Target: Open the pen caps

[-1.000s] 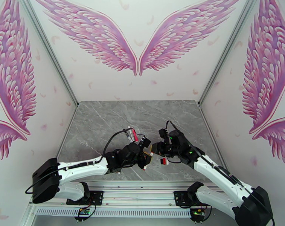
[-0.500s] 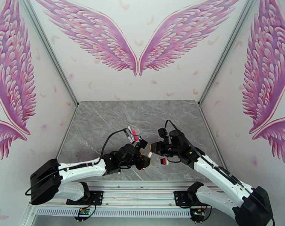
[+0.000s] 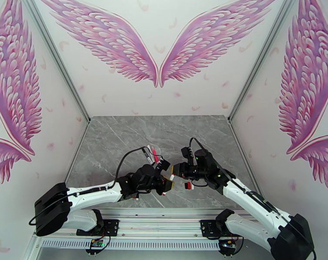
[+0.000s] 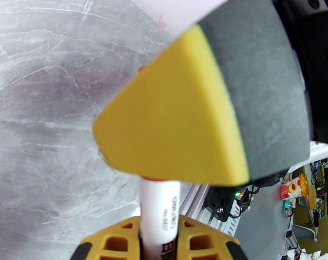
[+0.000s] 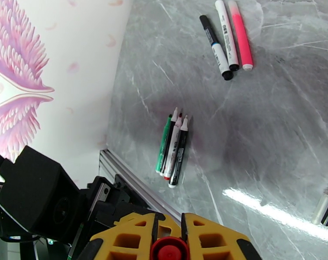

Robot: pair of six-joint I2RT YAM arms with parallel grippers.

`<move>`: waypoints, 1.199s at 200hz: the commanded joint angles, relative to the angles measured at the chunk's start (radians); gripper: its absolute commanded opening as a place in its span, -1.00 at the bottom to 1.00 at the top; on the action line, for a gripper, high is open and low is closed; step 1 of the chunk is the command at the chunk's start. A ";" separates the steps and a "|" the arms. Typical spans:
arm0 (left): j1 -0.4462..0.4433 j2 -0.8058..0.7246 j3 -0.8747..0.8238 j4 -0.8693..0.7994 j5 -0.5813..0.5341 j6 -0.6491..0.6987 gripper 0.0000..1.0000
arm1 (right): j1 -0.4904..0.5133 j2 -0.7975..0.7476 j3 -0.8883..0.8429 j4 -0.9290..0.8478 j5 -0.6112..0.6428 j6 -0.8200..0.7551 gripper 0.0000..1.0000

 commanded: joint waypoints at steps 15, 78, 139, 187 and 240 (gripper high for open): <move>-0.065 -0.010 0.084 -0.246 -0.265 0.081 -0.82 | 0.003 -0.033 0.035 -0.112 0.209 0.009 -0.85; -0.105 0.032 0.078 -0.134 -0.086 0.047 -0.88 | -0.013 -0.074 0.043 -0.089 0.271 0.051 -0.89; -0.060 -0.021 -0.005 0.008 0.112 -0.015 -0.89 | -0.070 -0.095 0.044 0.007 0.048 -0.119 -0.88; -0.063 0.007 -0.010 0.008 0.103 -0.020 -0.87 | -0.096 -0.096 0.081 -0.025 0.073 -0.162 -0.87; -0.163 0.078 0.131 -0.185 -0.216 0.035 -0.88 | -0.100 -0.059 0.126 -0.133 0.266 -0.048 -0.89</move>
